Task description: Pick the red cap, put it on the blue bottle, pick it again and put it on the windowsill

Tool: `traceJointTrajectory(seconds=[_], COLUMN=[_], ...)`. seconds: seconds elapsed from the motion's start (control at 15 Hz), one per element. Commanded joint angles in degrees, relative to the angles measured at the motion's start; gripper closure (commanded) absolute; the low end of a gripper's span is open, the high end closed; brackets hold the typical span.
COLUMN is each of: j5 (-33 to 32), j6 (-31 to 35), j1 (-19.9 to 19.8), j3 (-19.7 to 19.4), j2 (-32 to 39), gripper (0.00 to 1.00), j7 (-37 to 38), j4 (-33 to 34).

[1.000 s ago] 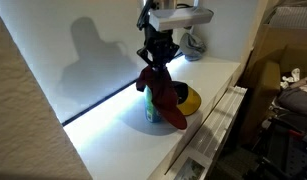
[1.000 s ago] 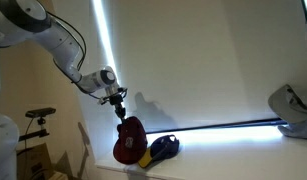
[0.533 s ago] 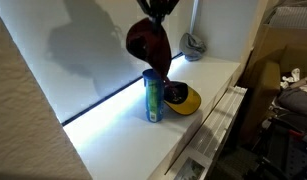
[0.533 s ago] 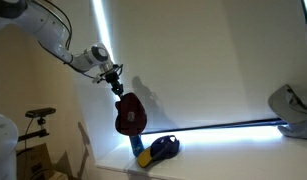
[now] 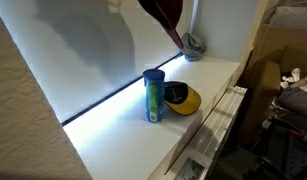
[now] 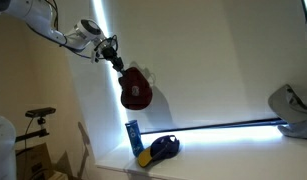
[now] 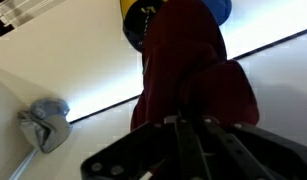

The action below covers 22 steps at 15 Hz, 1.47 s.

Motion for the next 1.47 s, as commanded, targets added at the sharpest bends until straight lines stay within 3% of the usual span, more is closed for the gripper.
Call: traceJointTrajectory(seconds=[0.0,0.33,0.8,1.13,1.4], j5=[-6.85,-10.80,-3.94,0.06,-2.05], j6=[-6.25,-14.66,-14.69,-9.17,6.84], j1=[-2.76,-4.62,-7.69,-9.61,-10.09], j3=[0.38,-2.44,-9.50,-13.62,-16.18], j2=[3.90,9.88,17.45,21.70,23.99], gripper=[0.99,0.99,0.99,0.99,0.99], j7=[6.67,14.18,15.60,21.11,27.77], j4=[6.07,9.18,7.71,4.92,1.16])
